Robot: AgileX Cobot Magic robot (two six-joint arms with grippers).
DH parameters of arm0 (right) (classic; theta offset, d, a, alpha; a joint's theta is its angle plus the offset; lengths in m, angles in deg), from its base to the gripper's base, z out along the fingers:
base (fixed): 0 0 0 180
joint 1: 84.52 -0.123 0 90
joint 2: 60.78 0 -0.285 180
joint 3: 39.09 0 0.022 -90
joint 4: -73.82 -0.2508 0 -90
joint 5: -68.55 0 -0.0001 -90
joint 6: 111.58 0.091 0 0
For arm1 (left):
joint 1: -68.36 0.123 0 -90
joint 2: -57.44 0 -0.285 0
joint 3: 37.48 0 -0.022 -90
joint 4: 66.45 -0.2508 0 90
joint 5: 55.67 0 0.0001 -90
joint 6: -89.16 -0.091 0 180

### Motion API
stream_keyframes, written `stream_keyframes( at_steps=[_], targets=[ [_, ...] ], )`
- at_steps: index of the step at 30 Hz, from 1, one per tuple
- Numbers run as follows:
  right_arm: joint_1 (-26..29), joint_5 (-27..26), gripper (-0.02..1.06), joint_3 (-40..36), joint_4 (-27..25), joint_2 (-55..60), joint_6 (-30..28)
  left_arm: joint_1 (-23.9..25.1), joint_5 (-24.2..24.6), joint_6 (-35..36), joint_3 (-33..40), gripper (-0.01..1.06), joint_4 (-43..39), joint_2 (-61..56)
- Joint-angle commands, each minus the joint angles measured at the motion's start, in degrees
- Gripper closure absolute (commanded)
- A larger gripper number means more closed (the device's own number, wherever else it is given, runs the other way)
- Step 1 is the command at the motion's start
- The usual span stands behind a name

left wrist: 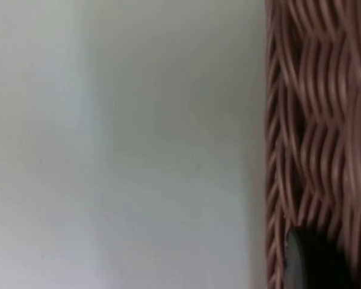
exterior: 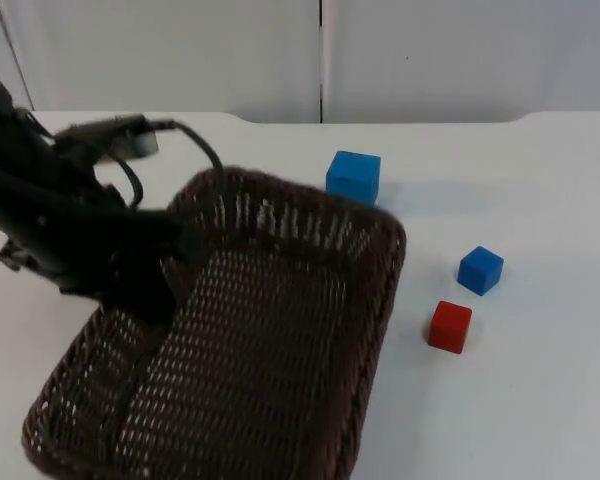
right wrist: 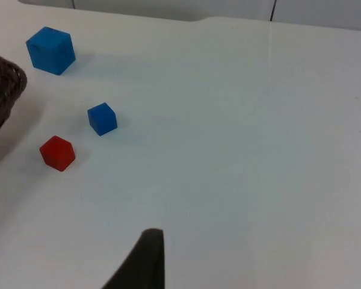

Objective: Pick up the basket with the left hand and place the largest block into the basket with the right hand.

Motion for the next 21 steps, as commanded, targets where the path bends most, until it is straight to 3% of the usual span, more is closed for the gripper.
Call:
stream_keyframes(
  at_steps=[1, 9, 21],
  targets=[
    [0.3, -0.4, -0.01, -0.1, 0.3, -0.2, -0.2, -0.2, 2.3, 2.2, -0.2, 1.05, 1.0, -3.7],
    [0.3, -0.4, -0.01, -0.1, 0.3, -0.2, -0.2, -0.2, 7.9, 6.8, -0.2, 1.05, 1.0, -12.7],
    [0.3, -0.4, -0.01, -0.1, 0.3, -0.2, -0.2, -0.2, 15.1, 7.0, -0.2, 1.05, 0.0, -18.2]
  ],
)
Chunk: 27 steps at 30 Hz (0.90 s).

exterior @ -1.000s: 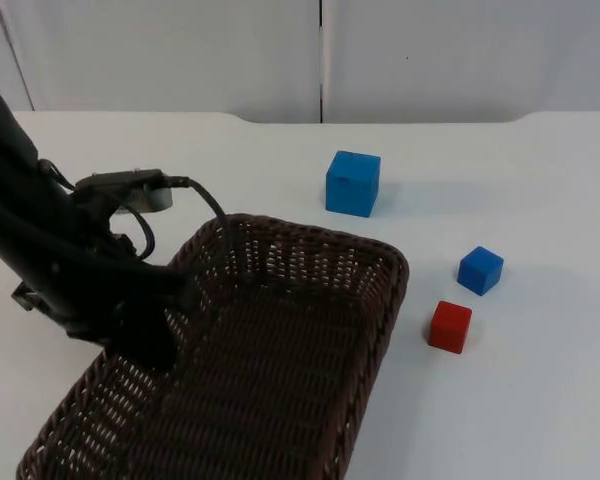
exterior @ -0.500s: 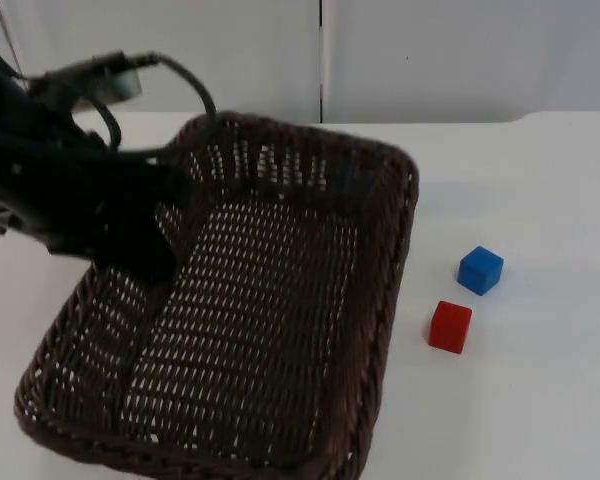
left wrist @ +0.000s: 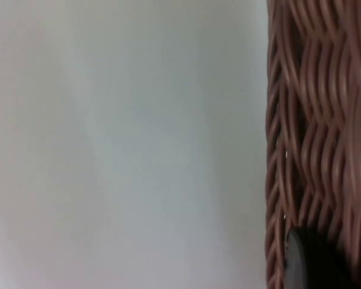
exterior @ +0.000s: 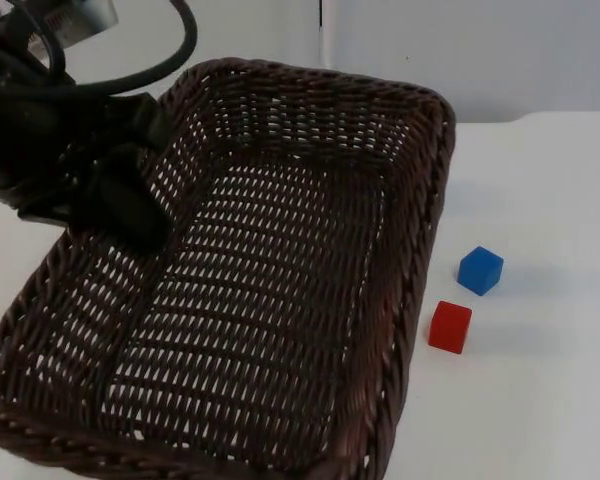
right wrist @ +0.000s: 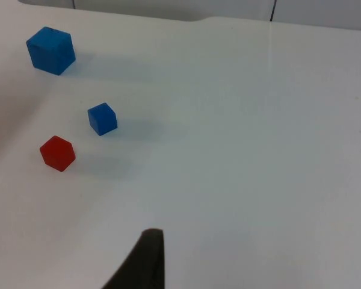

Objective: Pick up the basket with the left hand and place the largest block into the basket with the right hand.

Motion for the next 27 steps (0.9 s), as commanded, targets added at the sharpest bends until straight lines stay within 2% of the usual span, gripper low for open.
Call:
stream_keyframes(
  at_steps=[1, 7, 11, 19, 23, 27],
  targets=[
    [0.3, -0.4, -0.01, -0.1, 0.3, -0.2, -0.2, -0.2, 1.6, 0.4, -0.2, 1.05, 0.5, -1.2],
    [0.3, -0.4, -0.01, -0.1, 0.3, -0.2, -0.2, -0.2, 4.4, 0.8, -0.2, 1.05, -2.0, -1.7],
    [0.3, -0.4, -0.01, -0.1, 0.3, -0.2, -0.2, -0.2, 5.0, 6.7, -0.1, 1.05, -4.2, -1.7],
    [0.3, -0.4, -0.01, -0.1, 0.3, -0.2, -0.2, -0.2, 5.0, 13.1, 0.1, 1.05, -8.5, -2.0],
    [0.3, -0.4, -0.01, -0.1, 0.2, -0.2, -0.2, -0.2, 3.5, 13.8, 1.1, 1.05, -8.6, -3.3],
    [0.3, -0.4, -0.01, -0.1, 0.1, -0.2, -0.5, 2.0, 1.0, 14.6, 3.4, 1.05, -8.4, -4.9]
  ],
)
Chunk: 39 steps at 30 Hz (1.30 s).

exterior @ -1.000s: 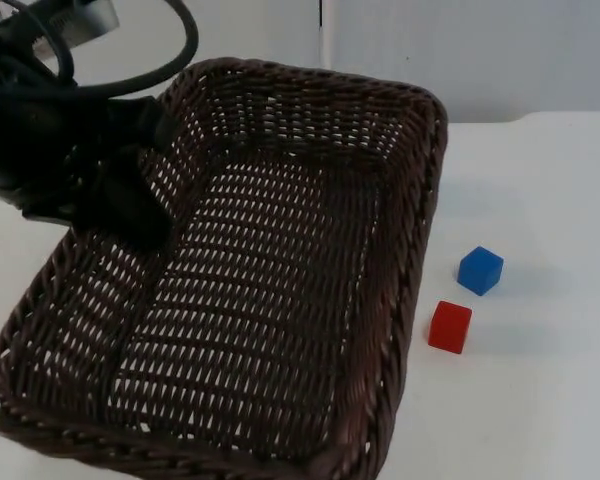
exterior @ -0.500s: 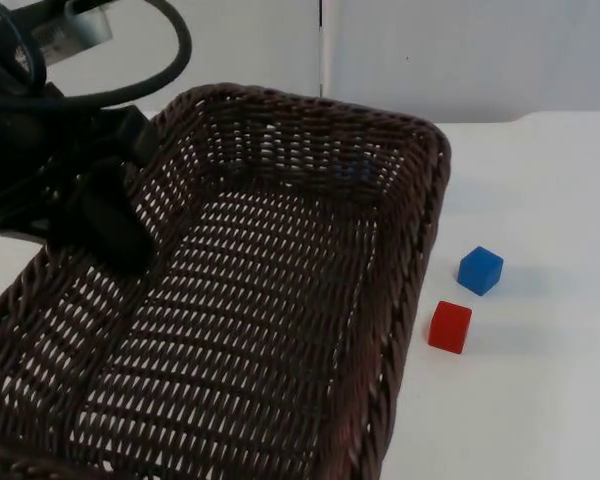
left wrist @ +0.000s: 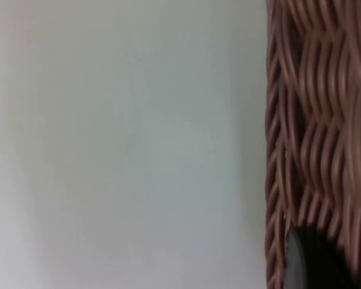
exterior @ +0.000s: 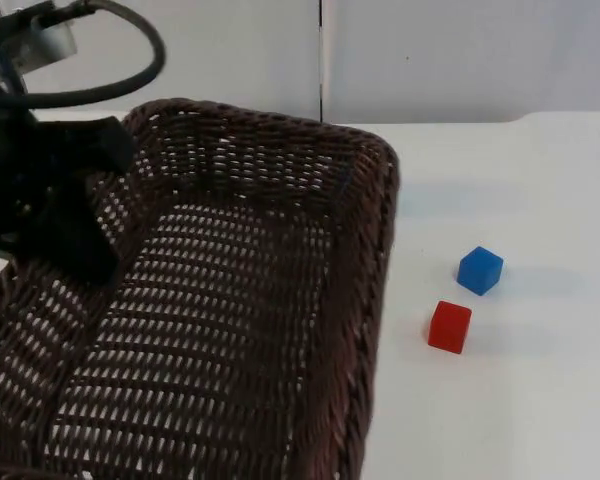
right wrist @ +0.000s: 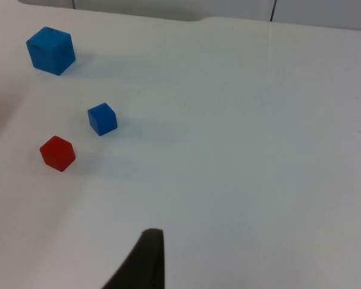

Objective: Pick up the basket with the left hand and place the largest block into the basket with the right hand.

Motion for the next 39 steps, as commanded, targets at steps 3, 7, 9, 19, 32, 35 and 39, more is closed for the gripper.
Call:
stream_keyframes(
  at_steps=[3, 7, 9, 19, 32, 35, 39],
  targets=[
    [0.3, -0.4, -0.01, -0.1, 0.1, -0.2, -0.5, 5.4, -0.4, 0.1, 0.9, 1.05, 3.0, -1.0],
    [0.3, -0.4, -0.01, -0.1, 0.1, -0.2, -0.5, 8.2, 0.1, -4.2, 0.9, 1.05, 7.6, -1.0],
    [0.3, -0.4, -0.01, -0.1, 0.0, -0.2, -0.5, 8.5, 0.3, -5.6, 0.9, 1.05, 9.0, -1.0],
    [0.3, -0.6, -0.01, -0.1, -0.2, -0.2, -0.1, 8.5, -0.1, -5.6, 0.9, 1.05, 9.5, -1.0],
    [0.3, -9.4, -0.01, 2.8, -3.3, 15.8, 0.8, 8.5, -0.1, -5.6, 0.9, 1.05, 9.5, -1.0],
    [0.3, -13.6, -0.01, 4.7, -5.4, 21.5, 0.8, 8.5, -0.1, -5.6, 0.9, 1.05, 9.5, -1.0],
    [0.3, -15.1, -0.01, 6.9, -5.8, 27.9, 0.8, 8.5, 0.1, -5.6, 0.9, 1.05, 9.5, -1.0]
  ],
)
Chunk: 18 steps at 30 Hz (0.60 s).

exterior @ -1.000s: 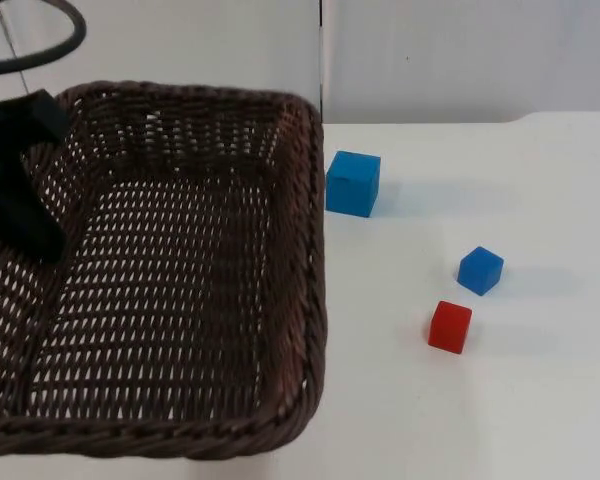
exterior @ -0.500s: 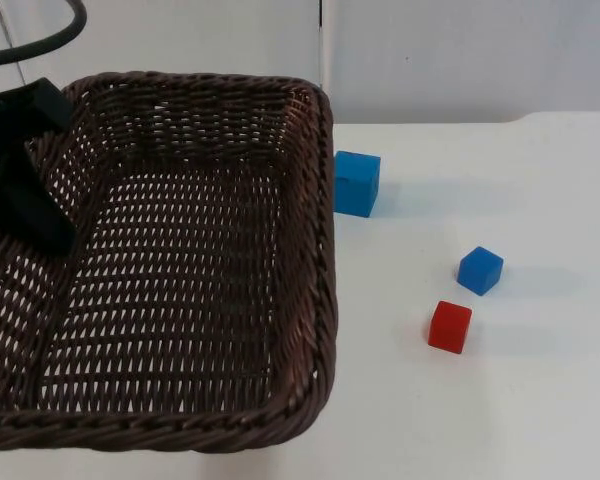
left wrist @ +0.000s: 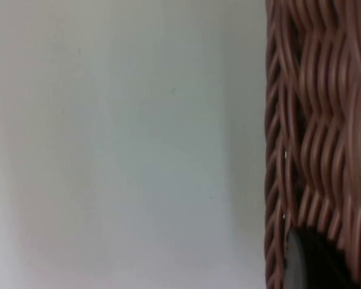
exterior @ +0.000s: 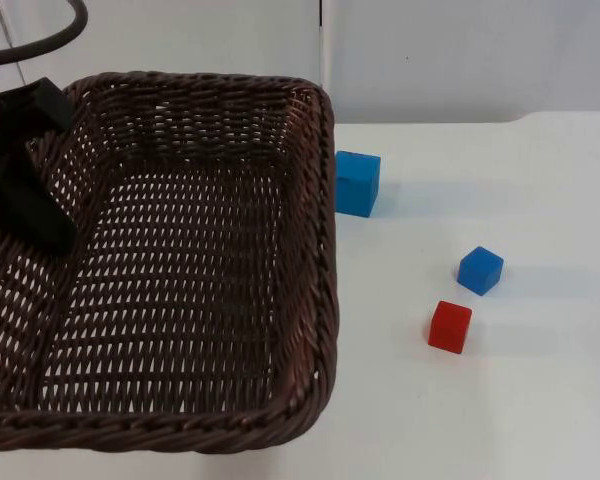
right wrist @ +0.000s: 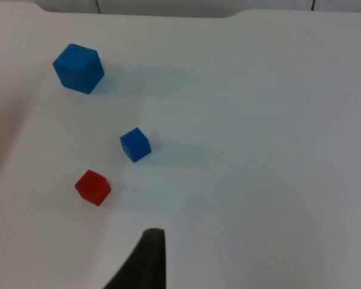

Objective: Pick up the basket with the left hand and place the largest block into the basket with the right hand.

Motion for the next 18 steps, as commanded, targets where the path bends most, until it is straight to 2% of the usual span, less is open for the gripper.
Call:
stream_keyframes(
  at_steps=[1, 10, 18],
  targets=[
    [0.3, -1.7, -0.01, 1.6, -0.4, 4.3, -0.1, 0.2, 0.5, -0.1, 0.0, 1.05, 2.3, -0.8],
    [0.3, -3.6, -0.01, 7.7, -0.4, 19.3, -0.5, 0.2, 0.7, -0.1, 0.0, 1.05, 2.3, -0.6],
    [0.3, -3.6, -0.01, 16.4, -0.4, 32.9, -1.8, 0.2, 0.6, -0.1, 0.0, 1.05, 2.3, -0.6]
  ],
)
